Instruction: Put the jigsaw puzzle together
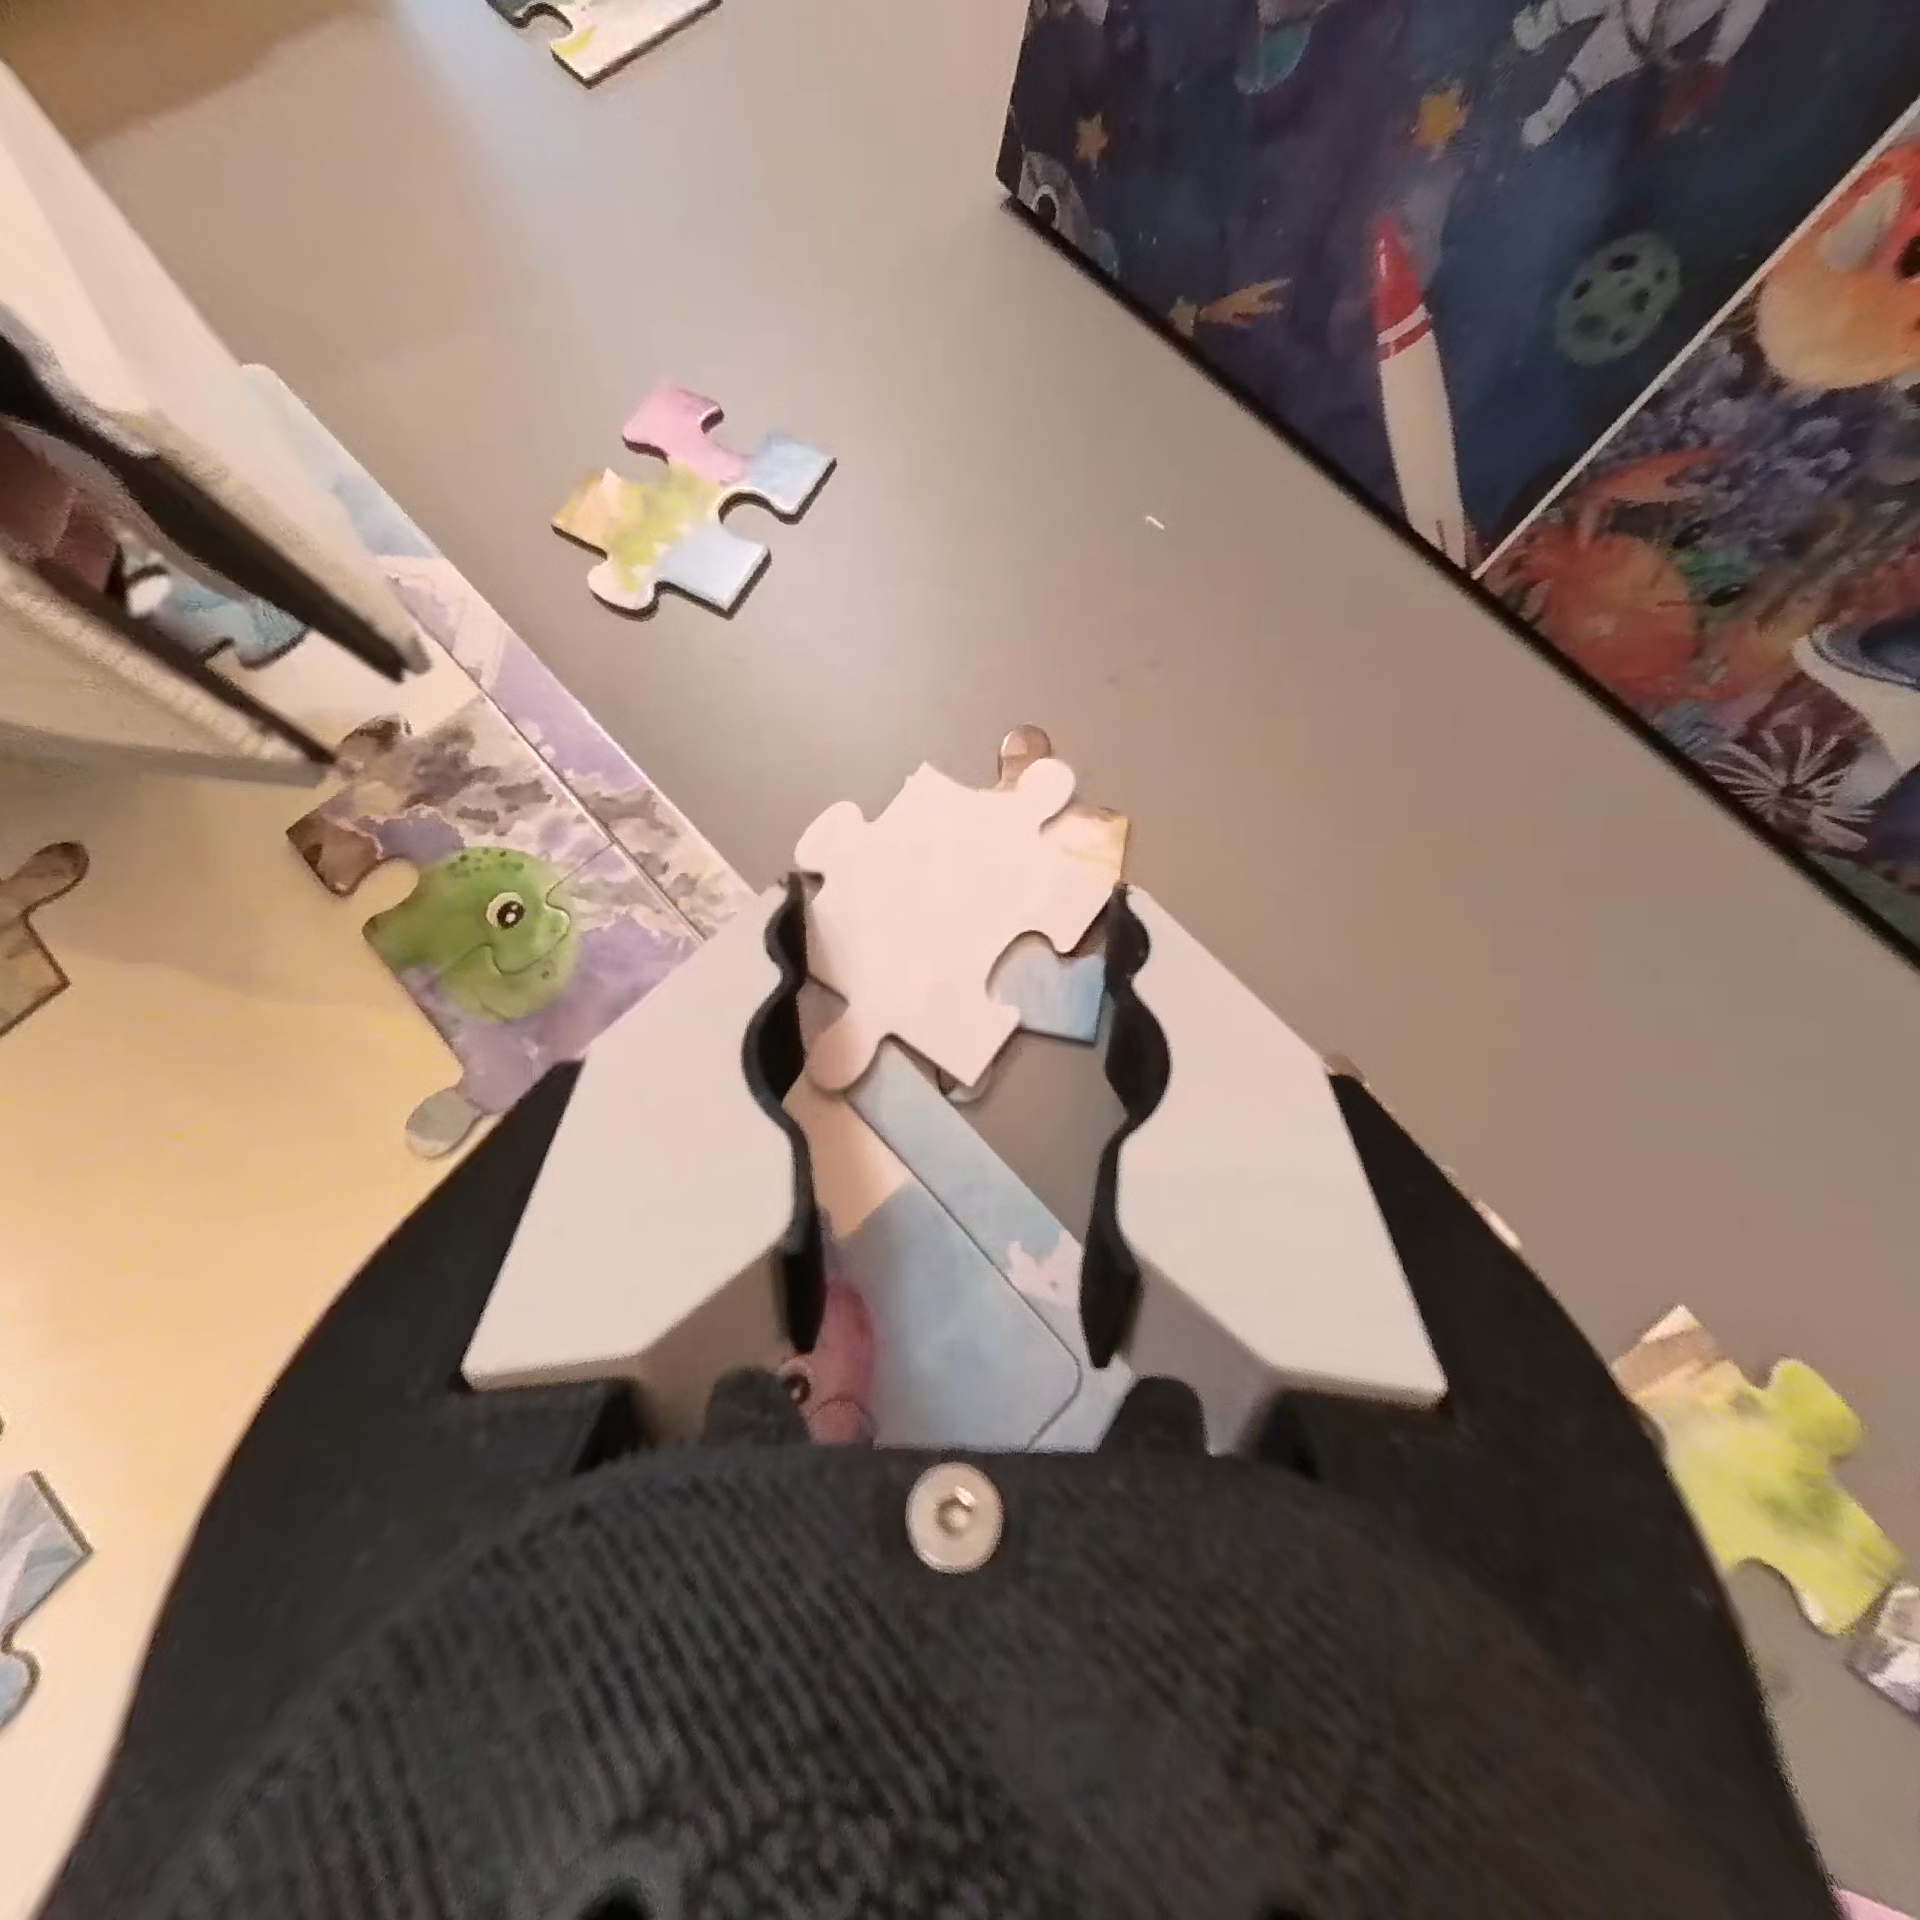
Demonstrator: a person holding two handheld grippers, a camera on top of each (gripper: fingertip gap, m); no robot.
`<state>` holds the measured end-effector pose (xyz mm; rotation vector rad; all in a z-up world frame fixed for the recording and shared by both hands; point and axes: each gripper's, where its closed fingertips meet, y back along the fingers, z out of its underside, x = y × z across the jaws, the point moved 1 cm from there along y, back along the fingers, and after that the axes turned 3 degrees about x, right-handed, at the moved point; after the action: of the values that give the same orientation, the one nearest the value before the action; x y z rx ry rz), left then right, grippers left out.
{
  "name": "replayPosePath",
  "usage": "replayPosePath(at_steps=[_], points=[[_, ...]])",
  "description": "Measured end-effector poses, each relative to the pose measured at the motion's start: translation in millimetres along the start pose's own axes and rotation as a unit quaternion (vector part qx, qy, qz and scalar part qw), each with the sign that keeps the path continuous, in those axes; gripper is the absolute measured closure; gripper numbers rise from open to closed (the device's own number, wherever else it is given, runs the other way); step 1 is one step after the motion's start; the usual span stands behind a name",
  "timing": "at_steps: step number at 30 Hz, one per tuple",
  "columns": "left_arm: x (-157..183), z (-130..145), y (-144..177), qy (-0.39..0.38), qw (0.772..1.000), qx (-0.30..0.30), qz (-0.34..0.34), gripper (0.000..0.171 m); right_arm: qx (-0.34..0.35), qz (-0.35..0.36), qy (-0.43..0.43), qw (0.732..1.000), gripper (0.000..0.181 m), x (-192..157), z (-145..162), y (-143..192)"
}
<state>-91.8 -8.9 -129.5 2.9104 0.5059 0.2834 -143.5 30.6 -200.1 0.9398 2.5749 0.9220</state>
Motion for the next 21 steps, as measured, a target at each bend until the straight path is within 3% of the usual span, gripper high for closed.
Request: replayPosePath(at_steps=[1,2,3,8,12,14,19,21], points=[[-1,0,0,0.001,1.000,-0.001,-0.001,0.163,0.010,-0.002,0.007,1.000,0.136,-1,-3,4],[-1,-1,1,0.003,1.000,0.002,0.000,0.163,0.030,-0.012,0.019,0.999,0.162,-4,-8,9],[-1,-2,2,0.005,1.000,0.005,-0.001,0.162,0.052,-0.010,0.023,0.998,0.163,-5,-15,16],[-10,-5,6,0.011,1.000,0.015,-0.019,0.156,0.067,-0.024,0.014,0.997,0.147,-10,-17,34],[-16,-5,8,0.022,0.999,0.021,-0.024,0.155,0.059,-0.116,0.012,0.991,0.124,-48,-8,33],[-18,-6,9,0.032,0.999,0.026,-0.023,0.155,0.055,-0.123,0.045,0.990,0.123,-62,-8,30],[-18,-7,10,0.048,0.998,0.033,-0.017,0.154,-0.018,-0.061,0.116,0.991,0.115,-66,11,11],[-18,-8,10,0.048,0.998,0.033,-0.015,0.154,-0.013,-0.074,0.102,0.992,0.126,-71,9,11]])
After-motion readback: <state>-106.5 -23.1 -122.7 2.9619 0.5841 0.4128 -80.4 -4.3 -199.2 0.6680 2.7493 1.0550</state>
